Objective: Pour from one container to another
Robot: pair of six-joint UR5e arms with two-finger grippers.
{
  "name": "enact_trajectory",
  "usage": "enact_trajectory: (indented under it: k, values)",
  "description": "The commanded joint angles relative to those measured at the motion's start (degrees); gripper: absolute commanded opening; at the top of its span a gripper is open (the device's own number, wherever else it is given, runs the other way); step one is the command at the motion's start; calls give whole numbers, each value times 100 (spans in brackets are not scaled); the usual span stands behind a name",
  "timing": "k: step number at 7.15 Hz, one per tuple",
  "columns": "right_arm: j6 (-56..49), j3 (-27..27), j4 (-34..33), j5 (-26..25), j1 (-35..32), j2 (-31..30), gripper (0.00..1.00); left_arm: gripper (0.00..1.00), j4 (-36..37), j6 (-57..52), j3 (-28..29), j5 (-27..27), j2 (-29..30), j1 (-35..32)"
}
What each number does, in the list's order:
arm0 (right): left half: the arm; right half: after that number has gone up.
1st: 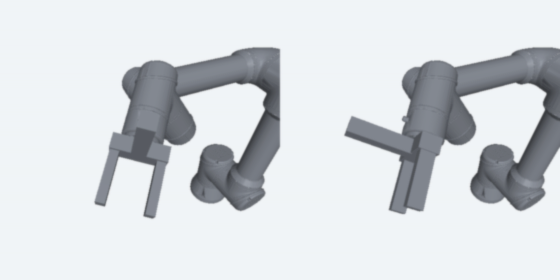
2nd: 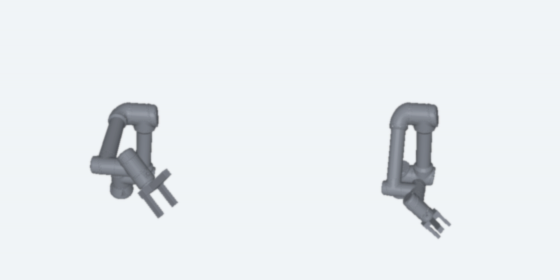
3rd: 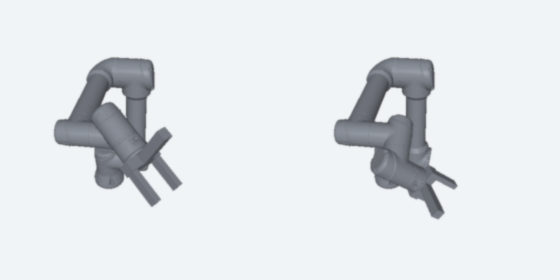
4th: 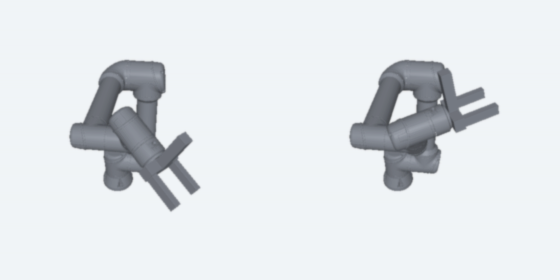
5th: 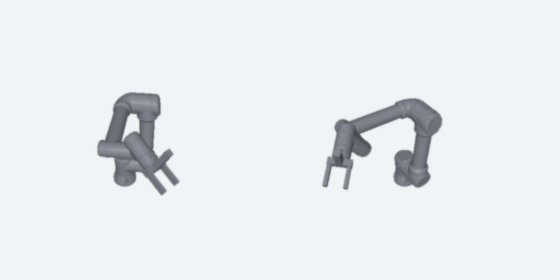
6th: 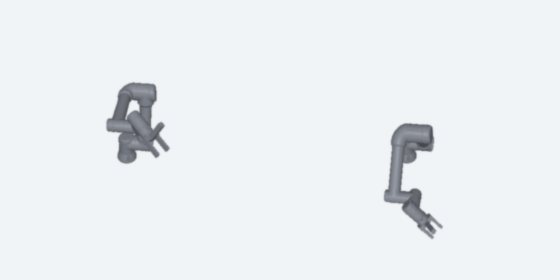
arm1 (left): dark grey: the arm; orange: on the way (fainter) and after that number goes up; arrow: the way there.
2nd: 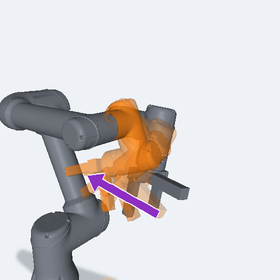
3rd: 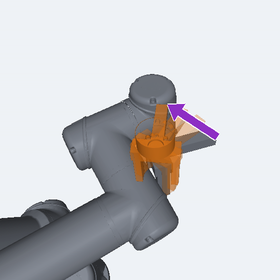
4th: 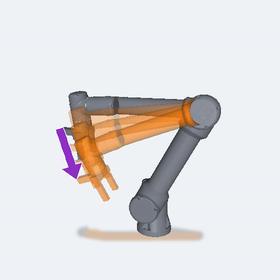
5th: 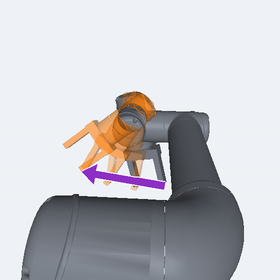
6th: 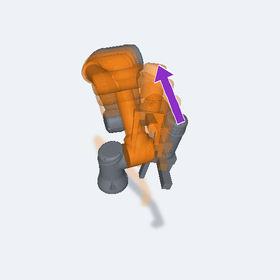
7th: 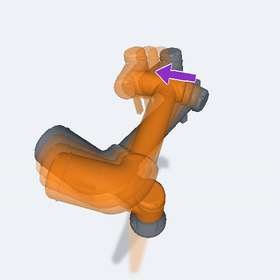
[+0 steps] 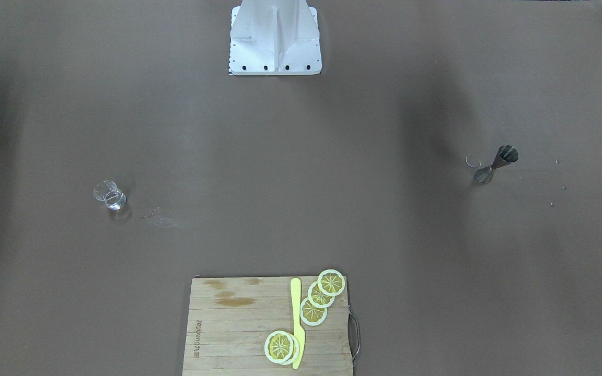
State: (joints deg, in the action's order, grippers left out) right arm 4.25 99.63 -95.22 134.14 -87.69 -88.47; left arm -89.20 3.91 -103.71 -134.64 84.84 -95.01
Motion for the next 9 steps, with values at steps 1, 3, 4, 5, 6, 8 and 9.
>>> enact_trajectory:
  k: [1,3,4,5,6,8,9]
  values:
    - [-3,4,-5,6,-2,-21,100,98,-647,4,35,-1,7,0]
    - [6,4,-5,50,-2,-47,100,98,-704,74,-35,-10,41,0]
    - [6,-5,-5,51,-2,-73,100,98,-869,475,-35,-10,85,9]
    - [6,-40,-5,51,-2,-74,100,98,-1297,845,0,-44,68,9]
    - [-3,-23,-5,42,-2,-100,100,98,-1589,961,-9,-27,68,17]
    - [-3,-49,-5,33,-2,-118,100,98,-2161,1094,-70,-97,-20,17]
    - [6,-40,-5,24,-2,-118,100,98,-2172,1147,-79,-97,6,18]
